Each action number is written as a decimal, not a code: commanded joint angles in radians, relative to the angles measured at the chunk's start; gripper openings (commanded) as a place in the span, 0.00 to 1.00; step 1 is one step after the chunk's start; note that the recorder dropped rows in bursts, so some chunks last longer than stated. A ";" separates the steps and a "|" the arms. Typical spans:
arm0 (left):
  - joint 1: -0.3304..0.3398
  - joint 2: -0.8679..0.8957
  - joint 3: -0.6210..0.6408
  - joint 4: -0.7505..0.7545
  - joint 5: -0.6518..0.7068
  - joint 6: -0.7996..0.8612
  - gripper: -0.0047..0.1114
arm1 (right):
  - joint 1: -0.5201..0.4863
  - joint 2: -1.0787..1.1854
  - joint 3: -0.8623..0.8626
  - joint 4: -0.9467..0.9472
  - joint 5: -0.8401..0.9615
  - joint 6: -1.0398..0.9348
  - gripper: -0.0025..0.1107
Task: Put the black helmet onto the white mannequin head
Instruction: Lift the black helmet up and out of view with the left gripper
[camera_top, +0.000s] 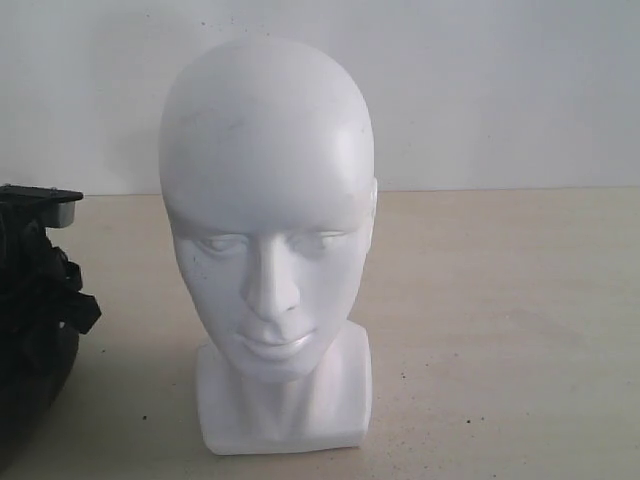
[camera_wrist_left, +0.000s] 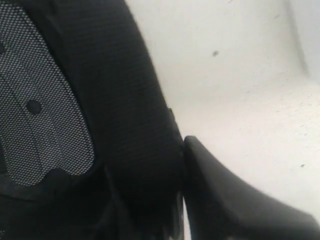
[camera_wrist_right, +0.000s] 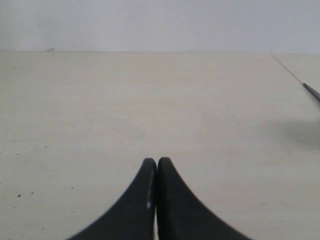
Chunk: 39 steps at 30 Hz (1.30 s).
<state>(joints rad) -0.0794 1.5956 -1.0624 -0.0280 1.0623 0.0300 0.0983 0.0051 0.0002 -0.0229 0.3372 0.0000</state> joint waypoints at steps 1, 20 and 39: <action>0.000 -0.005 -0.001 0.021 0.029 -0.049 0.08 | -0.007 -0.005 0.000 -0.007 -0.008 0.000 0.02; 0.000 -0.001 -0.001 -0.007 -0.023 -0.095 0.08 | -0.007 -0.005 0.000 -0.007 -0.008 0.000 0.02; 0.000 -0.266 -0.029 -0.069 -0.249 0.016 0.08 | -0.007 -0.005 0.000 -0.007 -0.008 0.000 0.02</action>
<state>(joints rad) -0.0794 1.3952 -1.0605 -0.1344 0.8628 0.0293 0.0983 0.0051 0.0002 -0.0229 0.3372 0.0000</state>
